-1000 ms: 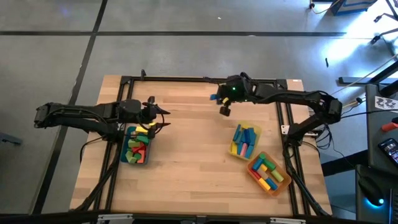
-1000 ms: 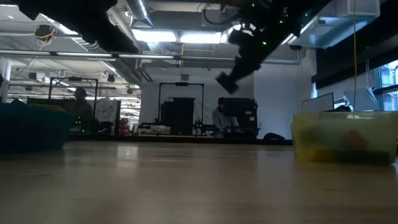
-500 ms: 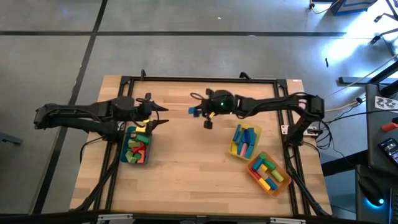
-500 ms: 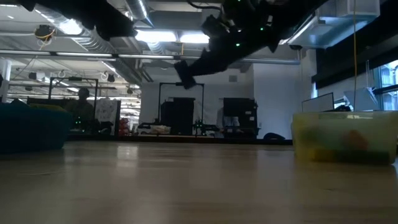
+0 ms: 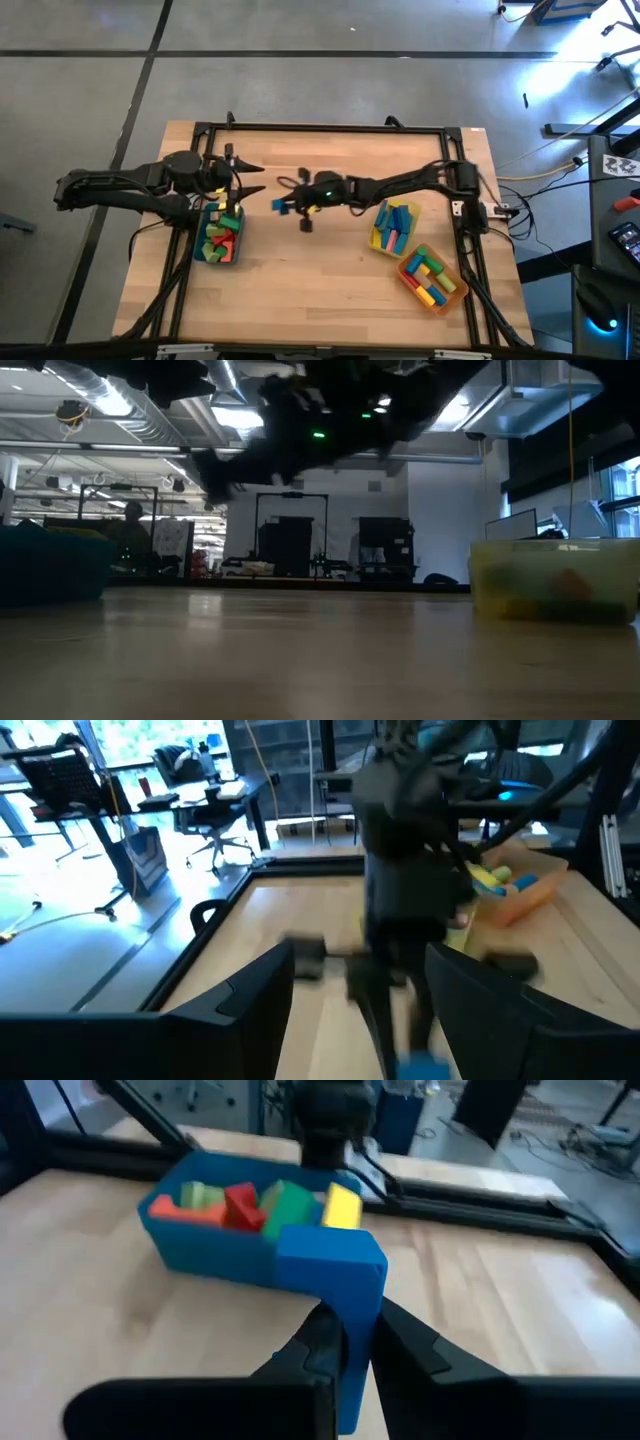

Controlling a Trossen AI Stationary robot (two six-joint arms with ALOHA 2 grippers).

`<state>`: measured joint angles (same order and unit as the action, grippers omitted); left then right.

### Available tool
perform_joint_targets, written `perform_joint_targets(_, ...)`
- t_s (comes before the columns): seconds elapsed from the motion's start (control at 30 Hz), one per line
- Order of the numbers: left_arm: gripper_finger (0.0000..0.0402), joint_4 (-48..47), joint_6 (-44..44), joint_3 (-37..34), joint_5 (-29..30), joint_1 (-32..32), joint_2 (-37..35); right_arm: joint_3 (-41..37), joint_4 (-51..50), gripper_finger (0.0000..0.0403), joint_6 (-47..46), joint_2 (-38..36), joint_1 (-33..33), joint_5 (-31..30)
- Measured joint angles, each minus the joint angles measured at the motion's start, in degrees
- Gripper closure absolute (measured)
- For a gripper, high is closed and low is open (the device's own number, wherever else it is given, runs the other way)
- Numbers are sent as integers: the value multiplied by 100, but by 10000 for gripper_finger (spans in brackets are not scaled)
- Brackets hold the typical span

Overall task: Sort blocks by size
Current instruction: Put the blue arch block into the blue bin

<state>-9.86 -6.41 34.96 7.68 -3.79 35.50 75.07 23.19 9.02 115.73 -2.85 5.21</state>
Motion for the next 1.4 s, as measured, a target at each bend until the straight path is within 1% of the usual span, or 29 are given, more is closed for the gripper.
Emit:
perform_joint_targets(0.13, 190, 32, 32, -3, 0, 2, -76, 817, 72, 361, -171, 605, 152, 0)
perform_joint_targets(0.4, 190, 92, 370, -4, 2, 22, -363, 2396, 99, 361, -430, 1767, 402, -6)
perform_joint_targets(0.7, 190, 147, 527, -3, 0, 55, -518, 4283, 139, 361, -622, 3152, 475, 14)
perform_joint_targets(0.87, 190, 146, 452, -4, 0, 55, -499, 5100, 142, 361, -632, 3788, 476, -7)
perform_joint_targets(1.07, 190, 148, 420, -4, -2, 55, -491, 5631, 548, 361, -623, 4220, 474, -20)
perform_joint_targets(1.2, 190, 145, 417, -4, 0, 55, -491, 5738, 594, 361, -623, 4391, 472, -29)
perform_joint_targets(1.27, 190, 147, 408, -4, 0, 55, -491, 5737, 535, 360, -621, 4399, 482, -172)
perform_joint_targets(1.33, 190, 146, 402, -4, 0, 55, -491, 5737, 525, 351, -621, 4398, 506, -344)
perform_joint_targets(1.4, 190, 148, 335, -4, -2, 55, -487, 5737, 511, 328, -619, 4397, 509, -417)
